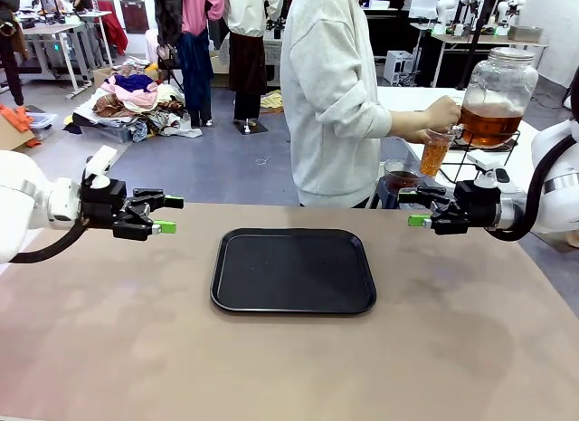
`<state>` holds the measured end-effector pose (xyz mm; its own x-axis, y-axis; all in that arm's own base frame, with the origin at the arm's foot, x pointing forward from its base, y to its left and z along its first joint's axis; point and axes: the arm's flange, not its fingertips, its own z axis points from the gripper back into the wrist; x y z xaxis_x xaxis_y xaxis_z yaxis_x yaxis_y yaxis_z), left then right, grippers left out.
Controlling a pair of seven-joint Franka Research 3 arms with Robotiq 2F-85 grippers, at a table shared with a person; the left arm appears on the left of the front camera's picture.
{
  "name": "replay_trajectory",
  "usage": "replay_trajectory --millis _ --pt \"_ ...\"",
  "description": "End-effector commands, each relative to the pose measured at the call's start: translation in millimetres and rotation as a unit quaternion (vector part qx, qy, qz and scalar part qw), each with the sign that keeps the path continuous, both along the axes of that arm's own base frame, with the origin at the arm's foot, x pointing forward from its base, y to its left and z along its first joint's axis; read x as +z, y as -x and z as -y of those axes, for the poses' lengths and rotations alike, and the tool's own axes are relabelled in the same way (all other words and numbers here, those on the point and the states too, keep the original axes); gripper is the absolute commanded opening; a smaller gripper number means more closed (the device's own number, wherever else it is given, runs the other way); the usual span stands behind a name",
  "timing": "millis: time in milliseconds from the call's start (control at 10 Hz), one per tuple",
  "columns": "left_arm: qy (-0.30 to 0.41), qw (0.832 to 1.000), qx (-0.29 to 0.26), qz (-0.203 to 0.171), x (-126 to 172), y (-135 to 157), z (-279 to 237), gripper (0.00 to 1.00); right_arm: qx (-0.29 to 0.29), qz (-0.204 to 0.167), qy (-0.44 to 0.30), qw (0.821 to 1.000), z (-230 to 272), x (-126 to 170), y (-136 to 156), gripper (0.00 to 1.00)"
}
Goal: Pour the drink into the iced cup.
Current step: Open the gripper to release the iced cup you were holding.
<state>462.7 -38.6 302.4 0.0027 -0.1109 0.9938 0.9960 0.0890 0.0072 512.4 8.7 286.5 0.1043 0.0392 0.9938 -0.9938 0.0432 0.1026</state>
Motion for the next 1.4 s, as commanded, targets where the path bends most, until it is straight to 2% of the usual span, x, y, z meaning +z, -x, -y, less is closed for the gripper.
replay_trajectory --millis 0,1300 --pt "0.003 1.000 0.001 0.001 2.3 -0.5 1.0 1.00 0.000 0.002 0.000 1.000 0.1 1.8 -0.5 1.00" --pt "0.003 1.000 0.001 0.001 2.3 -0.5 1.0 1.00 0.000 0.002 0.000 1.000 0.1 1.8 -0.5 1.00"
